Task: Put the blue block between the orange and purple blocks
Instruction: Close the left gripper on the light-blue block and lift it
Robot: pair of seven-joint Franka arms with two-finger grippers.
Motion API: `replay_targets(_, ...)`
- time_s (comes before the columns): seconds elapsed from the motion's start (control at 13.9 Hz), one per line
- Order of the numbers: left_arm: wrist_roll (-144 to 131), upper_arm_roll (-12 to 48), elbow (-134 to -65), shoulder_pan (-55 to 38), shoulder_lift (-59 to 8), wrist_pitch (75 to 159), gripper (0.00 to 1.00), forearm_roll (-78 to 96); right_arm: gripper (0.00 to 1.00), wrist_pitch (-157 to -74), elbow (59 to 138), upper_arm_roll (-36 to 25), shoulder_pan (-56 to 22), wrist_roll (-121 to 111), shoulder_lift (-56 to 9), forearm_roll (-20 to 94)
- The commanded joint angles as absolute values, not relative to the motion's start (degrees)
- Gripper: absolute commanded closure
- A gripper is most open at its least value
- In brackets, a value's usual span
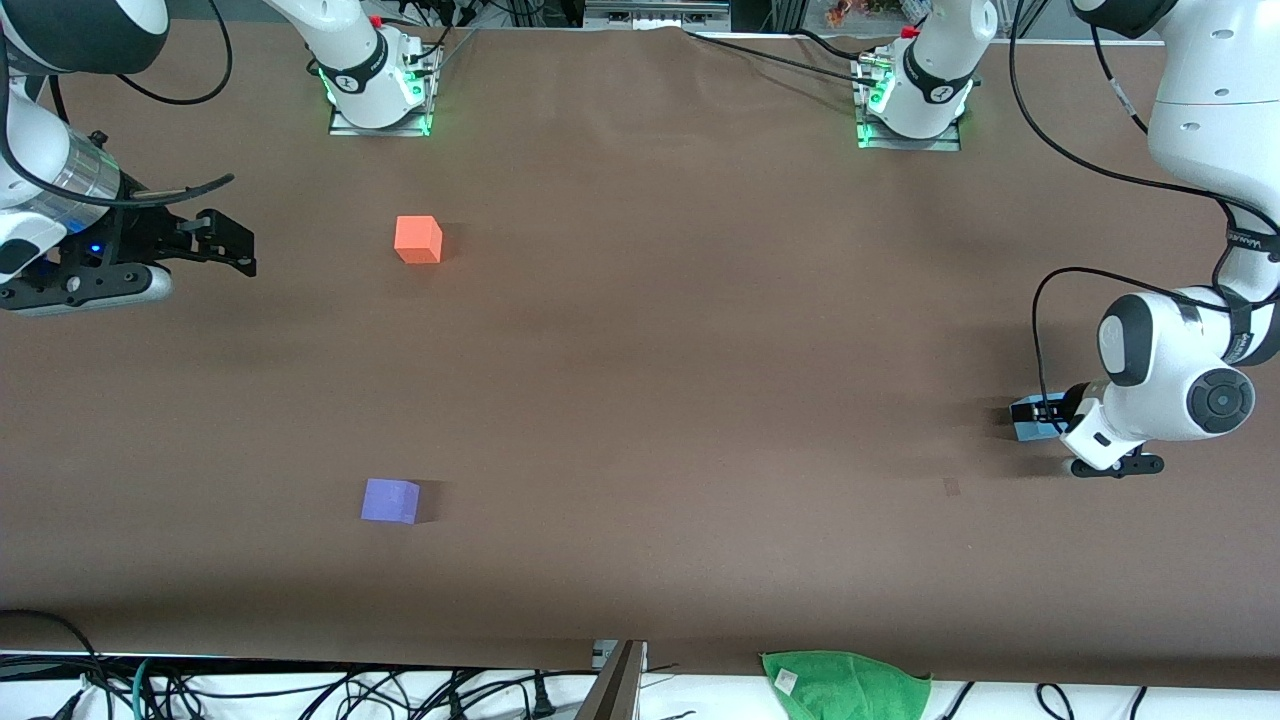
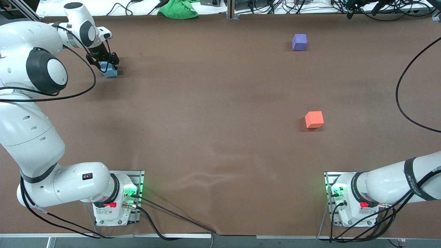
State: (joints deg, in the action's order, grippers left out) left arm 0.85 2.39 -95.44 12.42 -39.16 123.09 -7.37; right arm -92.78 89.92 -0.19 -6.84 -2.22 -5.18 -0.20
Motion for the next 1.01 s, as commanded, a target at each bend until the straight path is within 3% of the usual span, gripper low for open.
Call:
replay_targets(0.0, 0.88, 2.55, -93.78, 12.39, -39.99, 122.87, 0.74, -8.00, 0.00, -92.29, 90.09, 0.09, -6.77, -1.93, -4.39, -0.53)
replay_targets(0.14, 1.40, 2.72, -93.60, 12.22, -39.55, 122.70, 0.90, -8.00, 0.00, -92.28, 90.09, 0.09, -6.77, -1.93, -4.39, -0.53)
replay_targets(0.22, 1.15, 3.07, -93.43, 12.04, -38.59, 122.52, 0.91, -8.09, 0.00, -92.29, 90.09, -0.09, -6.77, -1.93, -4.39, -0.53)
replay_targets(0.5, 0.27, 8.77, -91.77, 9.24, -29.99, 113.85, 0.91, -8.00, 0.00, -92.81, 90.09, -0.44, -6.68, -2.02, -4.75, -0.53)
replay_targets(0.72, -9.89, 14.13, -83.70, 4.41, -29.53, 100.85, 0.90, -6.17, 0.00, -92.99, 90.09, -0.61, -6.42, -2.02, -5.10, -0.44)
replay_targets(0.94, -15.28, 15.56, -81.39, -4.88, -31.72, 99.75, 0.87, -0.73, 0.00, -92.99, 90.09, -0.62, -6.42, -2.02, -5.01, -0.53)
